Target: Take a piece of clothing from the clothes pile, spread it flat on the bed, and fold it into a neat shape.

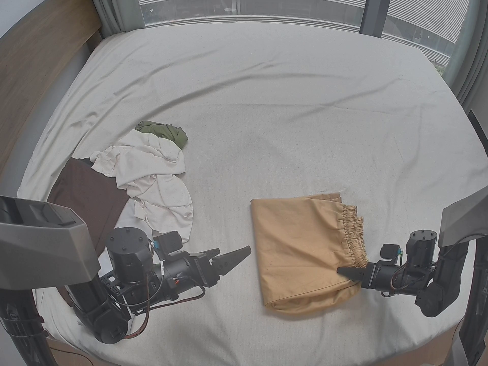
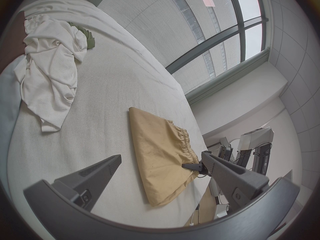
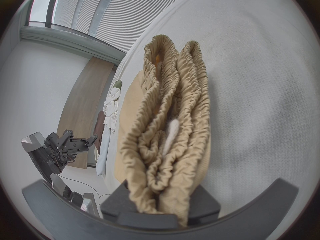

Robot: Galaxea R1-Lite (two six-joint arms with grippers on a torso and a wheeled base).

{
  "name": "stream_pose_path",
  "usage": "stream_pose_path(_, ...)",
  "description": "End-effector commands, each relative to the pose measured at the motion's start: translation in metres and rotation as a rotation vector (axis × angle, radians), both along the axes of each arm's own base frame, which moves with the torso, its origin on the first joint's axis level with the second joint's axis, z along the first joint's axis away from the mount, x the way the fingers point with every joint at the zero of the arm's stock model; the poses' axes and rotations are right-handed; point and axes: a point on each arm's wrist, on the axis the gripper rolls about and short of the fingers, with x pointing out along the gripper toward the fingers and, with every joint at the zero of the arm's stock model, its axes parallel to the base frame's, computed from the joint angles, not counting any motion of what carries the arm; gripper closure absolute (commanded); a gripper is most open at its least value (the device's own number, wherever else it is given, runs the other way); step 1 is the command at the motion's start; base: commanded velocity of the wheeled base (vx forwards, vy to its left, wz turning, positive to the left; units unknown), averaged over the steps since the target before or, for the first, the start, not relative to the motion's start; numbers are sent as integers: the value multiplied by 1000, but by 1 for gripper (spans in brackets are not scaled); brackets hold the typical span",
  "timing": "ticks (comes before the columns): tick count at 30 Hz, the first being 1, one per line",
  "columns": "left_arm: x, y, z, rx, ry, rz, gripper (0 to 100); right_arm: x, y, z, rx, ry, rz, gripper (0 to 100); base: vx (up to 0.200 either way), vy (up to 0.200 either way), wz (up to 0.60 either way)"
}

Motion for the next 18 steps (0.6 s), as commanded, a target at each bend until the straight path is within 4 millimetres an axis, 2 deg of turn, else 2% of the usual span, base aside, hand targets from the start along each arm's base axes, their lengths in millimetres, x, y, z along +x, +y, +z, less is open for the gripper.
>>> stream_pose_path(1, 0, 0, 0, 0, -3, 3, 0, -7, 8, 12, 9, -32, 38, 100, 0, 0, 0)
stream_pose_path(8, 3, 4, 4, 2, -21, 23, 0, -20, 22, 40, 34, -122, 103, 100, 0, 0, 0)
stream_pose_path(14, 2, 23, 16, 51, -110, 54, 0, -30, 38, 66, 78, -210, 173, 100, 0, 0, 0)
stream_pose_path(18, 2, 30, 25, 72, -171, 66, 0, -29, 46, 77, 107, -254, 195, 100, 0, 0, 0)
